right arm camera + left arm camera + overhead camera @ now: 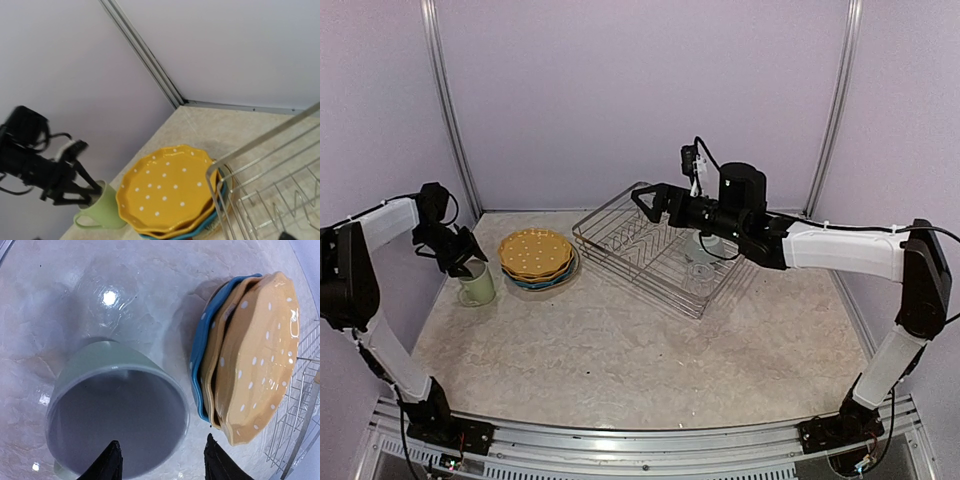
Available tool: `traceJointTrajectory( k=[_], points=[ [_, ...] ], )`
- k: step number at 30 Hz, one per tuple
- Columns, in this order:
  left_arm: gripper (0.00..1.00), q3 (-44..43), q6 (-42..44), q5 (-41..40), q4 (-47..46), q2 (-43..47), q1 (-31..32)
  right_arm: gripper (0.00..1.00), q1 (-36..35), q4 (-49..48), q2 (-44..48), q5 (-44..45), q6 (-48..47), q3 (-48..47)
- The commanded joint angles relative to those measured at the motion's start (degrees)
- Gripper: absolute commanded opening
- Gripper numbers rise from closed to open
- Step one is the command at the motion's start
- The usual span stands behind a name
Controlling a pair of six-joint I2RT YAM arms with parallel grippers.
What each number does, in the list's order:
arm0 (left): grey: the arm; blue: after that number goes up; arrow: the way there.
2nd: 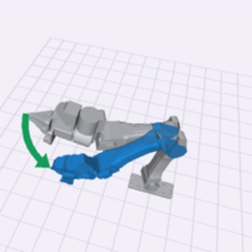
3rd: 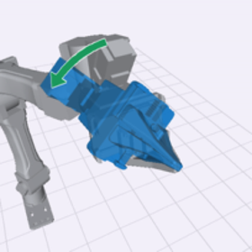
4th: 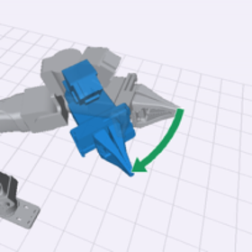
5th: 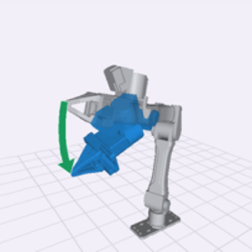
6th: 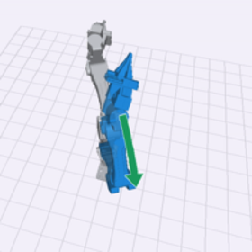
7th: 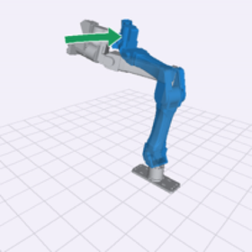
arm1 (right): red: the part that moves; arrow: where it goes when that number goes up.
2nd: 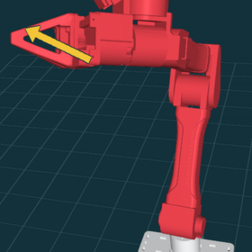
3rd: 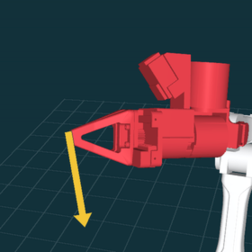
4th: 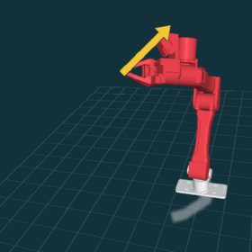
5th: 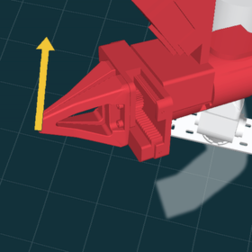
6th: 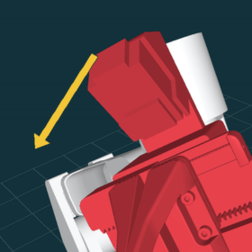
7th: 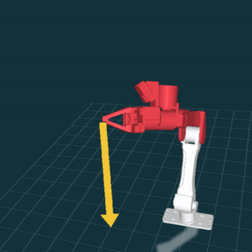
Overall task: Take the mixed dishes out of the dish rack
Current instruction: Place the cup at the corner of the board, then grab the cup from the dish rack.
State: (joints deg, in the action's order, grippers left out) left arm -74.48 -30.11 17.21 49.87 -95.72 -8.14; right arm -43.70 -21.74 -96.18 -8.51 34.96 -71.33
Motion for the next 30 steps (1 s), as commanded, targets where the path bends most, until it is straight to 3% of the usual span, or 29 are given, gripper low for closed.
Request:
traceJointTrajectory(
  k=[1, 7, 13, 21, 30],
  points=[
    [0.57, 3.6, 0.6, 0.2, -5.3, 8.4, -0.6, 1.0, 0.1, 1.4, 3.4, 1.4, -0.8, 1.5],
    [0.65, 9.7, 1.1, 2.5, -14.6, 23.5, -0.5, 1.0, 0.1, 2.9, 4.2, 2.6, -1.5, 1.9],
    [0.73, 3.6, -0.4, 6.7, -18.9, 31.3, 4.0, 1.0, 0.0, 5.2, 3.4, 3.1, -2.4, 1.2],
    [0.87, -5.9, 4.7, 11.0, -25.6, 27.1, 17.0, 1.0, -0.3, 10.8, 1.9, 3.6, -4.8, -0.8],
    [0.89, -0.1, 12.3, 6.8, -24.7, 23.2, 21.8, 1.0, -1.4, 32.9, 2.7, 17.9, -14.1, -5.0]
  ],
)
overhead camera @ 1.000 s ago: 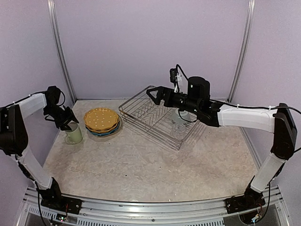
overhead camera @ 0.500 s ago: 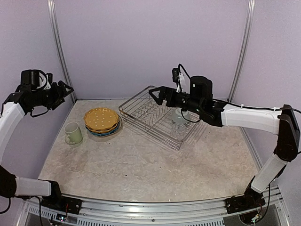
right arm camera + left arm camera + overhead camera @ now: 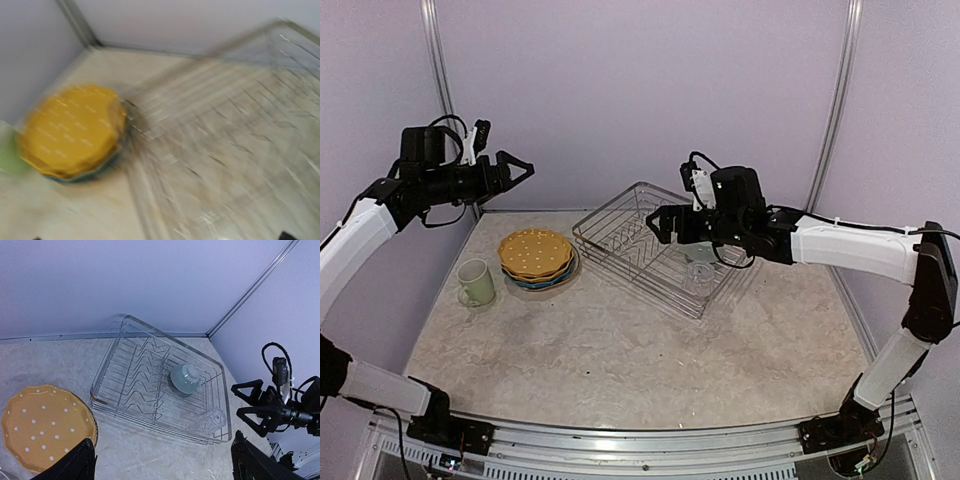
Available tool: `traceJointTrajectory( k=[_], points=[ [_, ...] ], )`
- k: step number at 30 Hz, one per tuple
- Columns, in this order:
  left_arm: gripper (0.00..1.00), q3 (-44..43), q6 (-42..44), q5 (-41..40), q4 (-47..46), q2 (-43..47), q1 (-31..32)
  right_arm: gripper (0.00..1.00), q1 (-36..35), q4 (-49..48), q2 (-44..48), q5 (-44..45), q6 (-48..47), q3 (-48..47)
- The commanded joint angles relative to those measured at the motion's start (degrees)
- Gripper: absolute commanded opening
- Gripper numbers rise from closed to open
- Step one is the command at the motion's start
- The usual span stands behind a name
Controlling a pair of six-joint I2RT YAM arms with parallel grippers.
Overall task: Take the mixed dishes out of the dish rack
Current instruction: Grab the cup from the dish rack.
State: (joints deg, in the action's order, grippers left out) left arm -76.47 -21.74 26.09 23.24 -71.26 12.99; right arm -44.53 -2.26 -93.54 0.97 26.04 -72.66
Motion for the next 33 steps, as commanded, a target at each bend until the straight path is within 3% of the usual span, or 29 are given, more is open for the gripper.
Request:
traceJointTrajectory(
  k=[1, 17, 28, 33],
  points=[
    [0.89, 1.6, 4.2, -2.1, 2.5, -1.3, 0.8, 1.0, -0.6, 15.9, -0.3, 9.5, -6.1, -4.5],
    [0.97, 1.5, 1.9, 2.6, 2.6, -2.5, 1.1, 1.0, -0.3, 37.2, -7.8, 24.3, -3.0, -8.1],
    [0.98, 1.4, 1.5, 3.6, 2.6, -2.5, 1.0, 1.0, 0.1, 37.6, -10.9, 21.5, -1.7, -8.6],
    [0.98, 1.4, 1.1, 4.3, 2.5, -2.9, 1.0, 0.9, 0.4, 36.2, -11.1, 19.6, -1.6, -8.2]
  ],
)
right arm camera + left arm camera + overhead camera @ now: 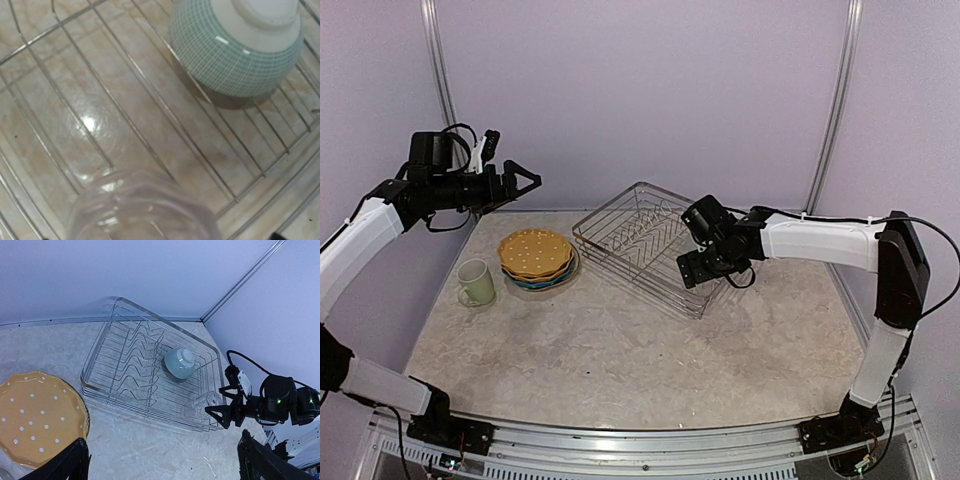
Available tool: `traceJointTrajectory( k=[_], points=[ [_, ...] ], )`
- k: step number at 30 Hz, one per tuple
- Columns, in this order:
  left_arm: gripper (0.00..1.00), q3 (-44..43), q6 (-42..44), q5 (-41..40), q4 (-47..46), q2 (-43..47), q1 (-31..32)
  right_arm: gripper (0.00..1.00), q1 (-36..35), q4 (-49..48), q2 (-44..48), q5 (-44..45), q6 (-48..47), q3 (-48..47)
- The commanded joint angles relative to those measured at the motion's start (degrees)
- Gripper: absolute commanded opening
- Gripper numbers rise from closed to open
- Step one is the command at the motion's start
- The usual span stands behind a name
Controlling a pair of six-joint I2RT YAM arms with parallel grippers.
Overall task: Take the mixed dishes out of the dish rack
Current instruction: Grab the cup from the dish rack.
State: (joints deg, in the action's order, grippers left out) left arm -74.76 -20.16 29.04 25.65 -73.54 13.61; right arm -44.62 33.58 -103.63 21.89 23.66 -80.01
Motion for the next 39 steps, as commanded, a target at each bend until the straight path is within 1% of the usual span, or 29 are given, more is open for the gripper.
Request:
traceJointTrajectory(
  k=[1, 6, 19, 25, 30, 39],
  points=[
    [0.99, -0.3, -0.5, 1.4, 0.1, -0.6, 0.5, 0.88, 0.5, -0.1, -1.1, -2.0, 0.8, -0.7],
    [0.99, -0.2, -0.6, 1.5, 0.0, -0.6, 0.5, 0.77, 0.6, -1.6, -1.7, -4.0, 0.8, -0.1],
    [0.99, -0.6, -0.9, 1.7, 0.5, -1.7, 0.8, 0.75, 0.6, -2.9, -3.1, -4.5, 0.7, 0.5],
    [0.99, -0.6, -1.1, 1.9, 0.6, -2.0, 0.8, 0.66, 0.6, -4.0, -2.3, -4.8, 0.5, 0.4],
    [0.99, -0.8, -1.2, 2.0, 0.8, -2.0, 0.9, 0.52, 0.5, -6.5, -0.2, -5.4, 0.0, 0.3],
    [0.99, -0.8, -1.7, 3.0, 0.6, -1.8, 0.8, 0.21, 0.6, -13.8, 6.3, -1.8, -0.9, 2.2]
  ],
)
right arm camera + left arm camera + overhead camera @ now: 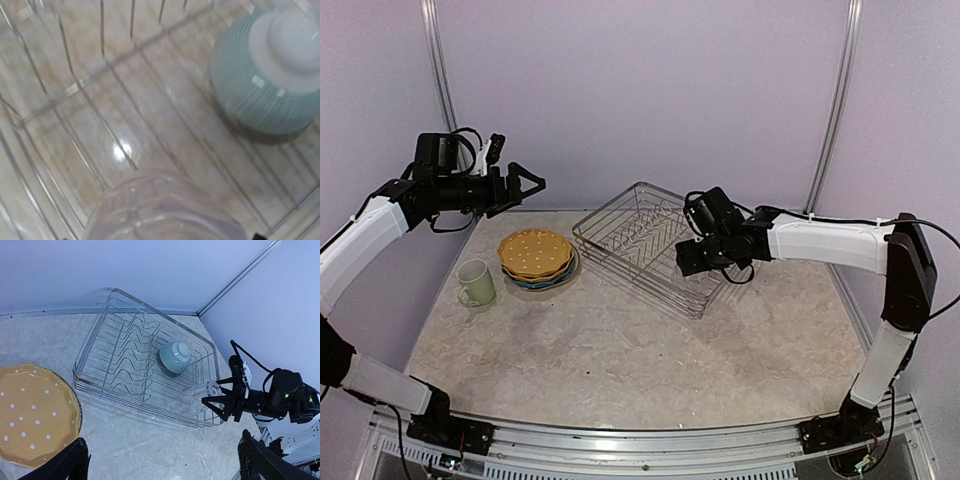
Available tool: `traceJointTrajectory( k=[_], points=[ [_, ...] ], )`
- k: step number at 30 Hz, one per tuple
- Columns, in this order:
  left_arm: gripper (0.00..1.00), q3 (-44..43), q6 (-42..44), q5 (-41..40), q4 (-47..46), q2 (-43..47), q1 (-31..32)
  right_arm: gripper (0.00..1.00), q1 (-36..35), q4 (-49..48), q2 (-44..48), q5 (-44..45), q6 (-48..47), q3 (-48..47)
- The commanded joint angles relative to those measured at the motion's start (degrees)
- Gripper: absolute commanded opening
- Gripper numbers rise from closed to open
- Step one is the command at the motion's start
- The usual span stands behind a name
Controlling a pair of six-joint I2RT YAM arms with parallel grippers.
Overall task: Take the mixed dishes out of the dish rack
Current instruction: Grab the cup from the dish rack, then pass from the right arm to the left
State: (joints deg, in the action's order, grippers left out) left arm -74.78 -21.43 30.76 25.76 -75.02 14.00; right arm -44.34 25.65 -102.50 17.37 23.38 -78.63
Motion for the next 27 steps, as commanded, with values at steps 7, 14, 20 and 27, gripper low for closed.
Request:
traceJointTrajectory(
  k=[7, 14, 20, 27],
  points=[
    [0.99, -0.7, -0.9, 2.4, 0.1, -0.4, 0.6, 0.0, 0.9, -14.7, 10.2, 2.7, 1.8, 5.6],
    [0.99, -0.6, -1.3, 3.7, -0.2, -0.8, 0.8, 0.0, 4.8, -36.3, 18.7, -8.6, 7.4, 18.3],
    [0.99, -1.4, -2.4, 11.0, -0.9, -2.4, 0.9, 0.0, 6.9, -51.6, 20.4, -20.3, 14.5, 24.4],
    [0.96, -1.3, -6.1, 25.4, -5.9, -5.6, 1.8, 0.0, 6.8, -74.4, 13.1, -35.8, 25.3, 26.4]
  ],
)
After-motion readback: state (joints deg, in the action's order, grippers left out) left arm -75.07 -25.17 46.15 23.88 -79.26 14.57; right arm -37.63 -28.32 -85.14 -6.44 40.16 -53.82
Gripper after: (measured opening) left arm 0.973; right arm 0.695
